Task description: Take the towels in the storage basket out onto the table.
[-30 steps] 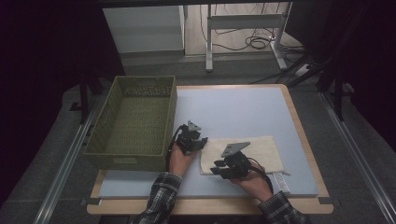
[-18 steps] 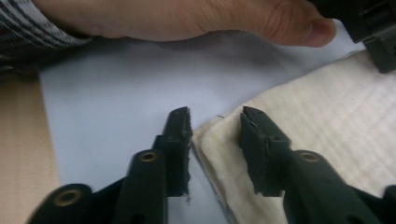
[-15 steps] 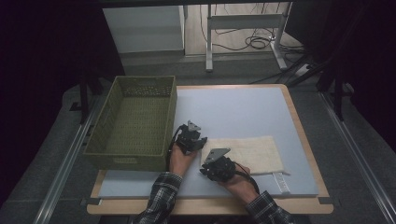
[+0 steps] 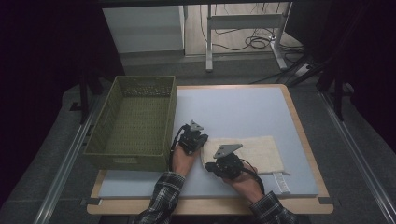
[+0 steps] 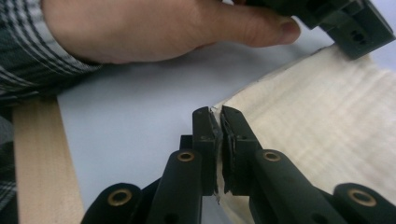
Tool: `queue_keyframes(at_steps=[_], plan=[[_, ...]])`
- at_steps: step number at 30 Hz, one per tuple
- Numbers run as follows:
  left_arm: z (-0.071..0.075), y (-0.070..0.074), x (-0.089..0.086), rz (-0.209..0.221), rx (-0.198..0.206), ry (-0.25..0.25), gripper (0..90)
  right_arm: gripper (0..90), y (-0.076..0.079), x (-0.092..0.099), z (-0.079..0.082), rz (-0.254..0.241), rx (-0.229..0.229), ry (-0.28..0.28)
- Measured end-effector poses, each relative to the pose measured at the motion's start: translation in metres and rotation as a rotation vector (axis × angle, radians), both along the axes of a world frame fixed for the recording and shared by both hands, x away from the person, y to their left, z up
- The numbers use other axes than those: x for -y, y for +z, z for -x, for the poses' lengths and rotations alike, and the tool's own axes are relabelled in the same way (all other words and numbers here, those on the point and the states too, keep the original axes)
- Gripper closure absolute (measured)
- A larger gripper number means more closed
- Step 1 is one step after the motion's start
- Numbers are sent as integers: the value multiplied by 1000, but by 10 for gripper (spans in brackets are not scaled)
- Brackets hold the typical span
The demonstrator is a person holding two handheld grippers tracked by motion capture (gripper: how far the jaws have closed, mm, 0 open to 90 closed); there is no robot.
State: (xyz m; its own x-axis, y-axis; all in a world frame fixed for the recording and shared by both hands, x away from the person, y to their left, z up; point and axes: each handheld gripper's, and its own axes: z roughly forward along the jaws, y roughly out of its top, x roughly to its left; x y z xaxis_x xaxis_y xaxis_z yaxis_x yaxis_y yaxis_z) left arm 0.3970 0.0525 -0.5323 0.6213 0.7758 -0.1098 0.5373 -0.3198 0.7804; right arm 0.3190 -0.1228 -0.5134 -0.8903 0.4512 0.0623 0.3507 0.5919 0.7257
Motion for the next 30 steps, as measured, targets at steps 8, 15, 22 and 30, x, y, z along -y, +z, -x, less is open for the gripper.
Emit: queue_keyframes(at_steps=[8,15,22,30], plan=[[-2,26,25,-3,107,-88,875,848,15,34,6,-40,33,-58],[-8,34,57,-26,158,-179,873,849,21,71,9,-61,47,-127],[-14,33,92,-39,163,-252,870,848,25,108,16,-72,60,-205],[-21,37,124,-6,153,-304,868,848,28,144,22,-59,75,-280]])
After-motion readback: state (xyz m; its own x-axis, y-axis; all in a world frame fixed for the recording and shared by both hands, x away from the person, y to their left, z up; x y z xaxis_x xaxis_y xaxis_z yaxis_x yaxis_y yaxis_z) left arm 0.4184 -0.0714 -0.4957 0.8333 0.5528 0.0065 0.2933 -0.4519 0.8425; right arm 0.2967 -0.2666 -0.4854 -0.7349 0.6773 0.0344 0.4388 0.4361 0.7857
